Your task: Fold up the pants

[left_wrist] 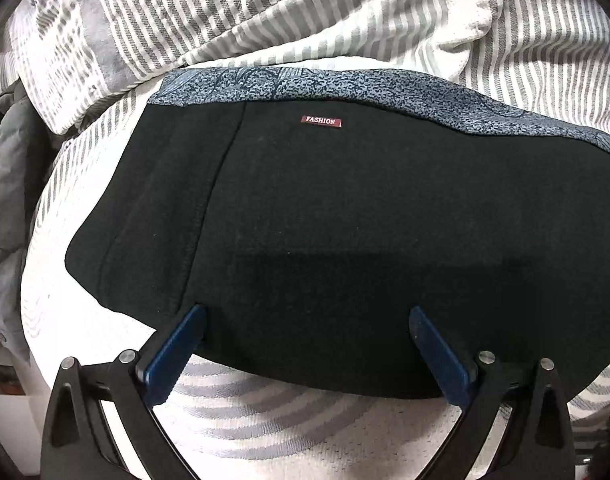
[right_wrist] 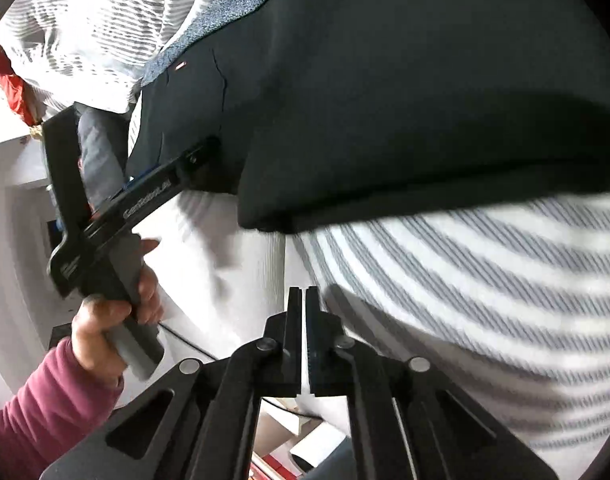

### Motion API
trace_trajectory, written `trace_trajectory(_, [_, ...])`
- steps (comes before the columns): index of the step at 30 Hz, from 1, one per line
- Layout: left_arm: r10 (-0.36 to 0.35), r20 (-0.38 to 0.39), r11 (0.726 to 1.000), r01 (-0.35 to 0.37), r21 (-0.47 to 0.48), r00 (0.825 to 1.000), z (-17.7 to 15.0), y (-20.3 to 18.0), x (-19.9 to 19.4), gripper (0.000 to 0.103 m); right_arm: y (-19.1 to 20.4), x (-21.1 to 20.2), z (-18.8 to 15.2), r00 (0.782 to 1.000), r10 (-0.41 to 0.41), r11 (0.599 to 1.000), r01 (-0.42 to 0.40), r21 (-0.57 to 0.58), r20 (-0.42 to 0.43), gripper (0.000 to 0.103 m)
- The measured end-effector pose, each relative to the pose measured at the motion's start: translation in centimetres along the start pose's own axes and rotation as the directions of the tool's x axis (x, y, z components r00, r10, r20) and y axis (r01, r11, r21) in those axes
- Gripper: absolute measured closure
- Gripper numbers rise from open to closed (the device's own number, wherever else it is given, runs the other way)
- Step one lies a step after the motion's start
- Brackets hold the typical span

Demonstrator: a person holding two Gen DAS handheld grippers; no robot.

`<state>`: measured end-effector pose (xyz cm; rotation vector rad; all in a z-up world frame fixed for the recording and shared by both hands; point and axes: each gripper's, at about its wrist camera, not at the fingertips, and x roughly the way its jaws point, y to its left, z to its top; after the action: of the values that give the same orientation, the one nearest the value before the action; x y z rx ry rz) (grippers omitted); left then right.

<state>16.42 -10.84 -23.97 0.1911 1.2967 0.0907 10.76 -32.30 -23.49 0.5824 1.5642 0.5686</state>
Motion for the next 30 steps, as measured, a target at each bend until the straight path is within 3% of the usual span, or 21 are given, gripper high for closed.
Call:
trace_trajectory(2, [-0.013,-0.009,1.0,0.013,0.006,1.0,0.1,0.1,0.0,0.001,0.3,-1.8,-0.2,0.999,-0.047,0.998,0.048,-0.028,0.018,0.079])
trace_trajectory(4, [-0.008,-0.022,1.0,0.008,0.004,1.0,0.2,0.0,-0.3,0.001,0.4,-4.2,-0.2,0.994,-0.09,0.995,0.092,-0.04,0.064,0.036])
trace_trajectory(5, [-0.008,-0.032,1.0,0.008,0.001,0.999,0.3,-0.1,-0.6,0.001,0.4,-5.3,-0.2,0.991,-0.104,0.993,0.108,-0.042,0.088,0.031])
trace_trajectory(9, [-0.062,-0.049,0.998,0.061,-0.03,0.997,0.6,-1.2,-2.6,0.001,0.2,-9.7,1.3,0.96,-0.206,0.977,0.211,-0.008,0.191,0.029])
trace_trajectory(14, [-0.115,-0.031,0.993,0.114,-0.029,0.993,1.0,-4.4,-5.6,0.001,-2.6,-14.2,2.9,0.868,-0.416,0.909,0.402,0.109,0.273,0.028])
trace_trajectory(16, [-0.129,-0.035,0.991,0.128,-0.027,0.991,1.3,-5.8,-6.1,0.001,-3.9,-15.3,3.3,0.847,-0.454,0.891,0.428,0.151,0.278,0.028])
trace_trajectory(22, [-0.139,-0.056,0.99,0.138,-0.016,0.989,2.0,-9.7,-6.4,0.001,-8.0,-16.3,4.5,0.753,-0.599,0.8,0.576,0.168,0.273,0.025])
trace_trajectory(27, [-0.134,-0.069,0.991,0.135,0.012,0.989,2.2,-12.4,-6.9,0.001,-9.4,-16.1,4.8,0.762,-0.593,0.802,0.588,0.105,0.261,0.022])
trace_trajectory(30, [-0.135,-0.068,0.99,0.137,0.031,0.988,2.5,-14.1,-7.7,0.001,-9.8,-17.2,4.5,0.784,-0.564,0.824,0.555,0.117,0.259,0.022])
